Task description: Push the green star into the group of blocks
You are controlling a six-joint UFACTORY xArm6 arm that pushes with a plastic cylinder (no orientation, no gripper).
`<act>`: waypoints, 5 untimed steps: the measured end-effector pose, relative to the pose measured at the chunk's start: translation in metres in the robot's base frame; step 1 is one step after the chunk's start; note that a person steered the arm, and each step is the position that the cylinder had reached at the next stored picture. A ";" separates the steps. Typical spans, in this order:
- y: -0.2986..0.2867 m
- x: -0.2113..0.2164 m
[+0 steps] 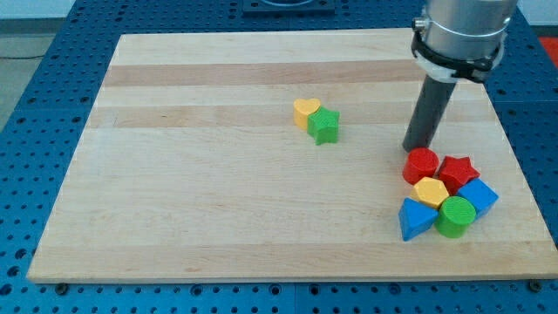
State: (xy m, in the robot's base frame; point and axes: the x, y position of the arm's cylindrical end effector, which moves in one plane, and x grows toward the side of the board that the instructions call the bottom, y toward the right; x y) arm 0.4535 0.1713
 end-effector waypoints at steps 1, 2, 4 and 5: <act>0.003 0.007; 0.003 0.011; 0.001 -0.022; -0.031 -0.043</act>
State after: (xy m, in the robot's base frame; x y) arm 0.4103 0.1405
